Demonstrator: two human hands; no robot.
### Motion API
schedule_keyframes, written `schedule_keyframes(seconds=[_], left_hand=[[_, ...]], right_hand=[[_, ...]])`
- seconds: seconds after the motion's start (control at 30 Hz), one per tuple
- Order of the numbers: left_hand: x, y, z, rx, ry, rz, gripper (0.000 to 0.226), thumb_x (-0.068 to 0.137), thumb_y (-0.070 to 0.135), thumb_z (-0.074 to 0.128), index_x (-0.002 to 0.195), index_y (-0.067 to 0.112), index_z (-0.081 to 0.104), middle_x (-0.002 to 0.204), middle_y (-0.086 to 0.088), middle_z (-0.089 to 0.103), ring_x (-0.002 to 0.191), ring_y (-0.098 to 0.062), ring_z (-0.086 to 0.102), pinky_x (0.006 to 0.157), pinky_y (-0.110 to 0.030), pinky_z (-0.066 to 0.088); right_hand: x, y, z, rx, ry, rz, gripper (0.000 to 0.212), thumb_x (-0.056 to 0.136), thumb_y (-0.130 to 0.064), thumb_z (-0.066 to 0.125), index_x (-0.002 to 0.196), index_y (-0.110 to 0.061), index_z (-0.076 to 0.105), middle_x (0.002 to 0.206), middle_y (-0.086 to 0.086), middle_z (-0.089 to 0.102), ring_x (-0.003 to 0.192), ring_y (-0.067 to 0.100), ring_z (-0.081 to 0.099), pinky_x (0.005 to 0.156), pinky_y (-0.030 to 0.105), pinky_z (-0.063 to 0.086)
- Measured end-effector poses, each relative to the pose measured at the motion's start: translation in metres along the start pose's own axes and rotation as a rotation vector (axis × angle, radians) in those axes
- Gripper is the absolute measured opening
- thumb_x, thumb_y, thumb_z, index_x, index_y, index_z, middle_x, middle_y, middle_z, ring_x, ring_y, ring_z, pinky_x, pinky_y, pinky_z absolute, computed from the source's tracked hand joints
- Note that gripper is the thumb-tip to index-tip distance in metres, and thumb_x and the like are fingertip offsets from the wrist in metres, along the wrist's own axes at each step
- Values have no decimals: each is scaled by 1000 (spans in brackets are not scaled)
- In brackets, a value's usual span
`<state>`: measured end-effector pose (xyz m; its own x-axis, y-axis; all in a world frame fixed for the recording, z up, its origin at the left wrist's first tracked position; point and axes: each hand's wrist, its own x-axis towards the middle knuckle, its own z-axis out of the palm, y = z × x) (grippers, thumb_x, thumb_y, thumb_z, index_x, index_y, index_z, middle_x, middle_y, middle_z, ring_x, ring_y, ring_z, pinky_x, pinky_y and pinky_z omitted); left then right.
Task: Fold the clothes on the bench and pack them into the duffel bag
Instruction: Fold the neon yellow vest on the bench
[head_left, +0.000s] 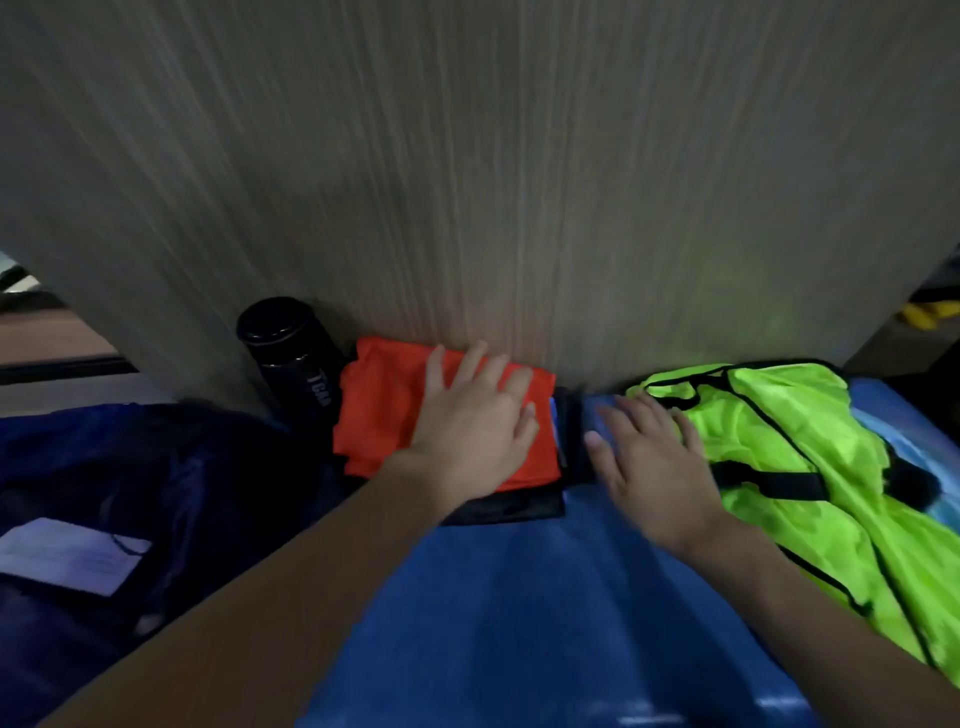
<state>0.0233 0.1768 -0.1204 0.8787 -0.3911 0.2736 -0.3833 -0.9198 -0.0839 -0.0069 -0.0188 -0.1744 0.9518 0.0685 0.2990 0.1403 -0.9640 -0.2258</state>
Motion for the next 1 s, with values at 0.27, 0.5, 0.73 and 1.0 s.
schedule_keyframes(seconds=[0.27, 0.5, 0.73, 1.0], left_hand=[[30, 124, 24, -514, -260, 62, 49, 96, 33, 55, 142, 18, 49, 143, -5, 53, 131, -26, 50, 105, -41, 41], [34, 183, 52, -494, -341, 32, 43, 94, 38, 64, 135, 28, 58, 134, 6, 59, 126, -20, 50, 103, -43, 34], [24, 183, 37, -526, -180, 185, 8, 88, 33, 61, 80, 31, 62, 87, 15, 64, 97, -9, 53, 89, -34, 29], [11, 165, 33, -682, -41, 234, 23, 89, 27, 56, 108, 19, 65, 114, 5, 60, 109, -16, 54, 96, -39, 43]], right_hand=[[-73, 120, -42, -89, 27, 304, 56, 80, -35, 73, 131, -19, 55, 130, 6, 55, 127, 31, 45, 99, 55, 37], [-98, 156, -48, 38, 147, 289, 10, 87, -21, 69, 96, -24, 68, 87, -5, 60, 89, 27, 56, 75, 38, 30], [-107, 152, -67, 346, 223, 311, 6, 82, -20, 60, 85, -16, 61, 82, -1, 63, 78, 17, 50, 78, 33, 35], [-122, 142, -71, 374, 177, 292, 13, 91, -36, 57, 92, -23, 61, 81, -8, 65, 80, 20, 61, 73, 38, 47]])
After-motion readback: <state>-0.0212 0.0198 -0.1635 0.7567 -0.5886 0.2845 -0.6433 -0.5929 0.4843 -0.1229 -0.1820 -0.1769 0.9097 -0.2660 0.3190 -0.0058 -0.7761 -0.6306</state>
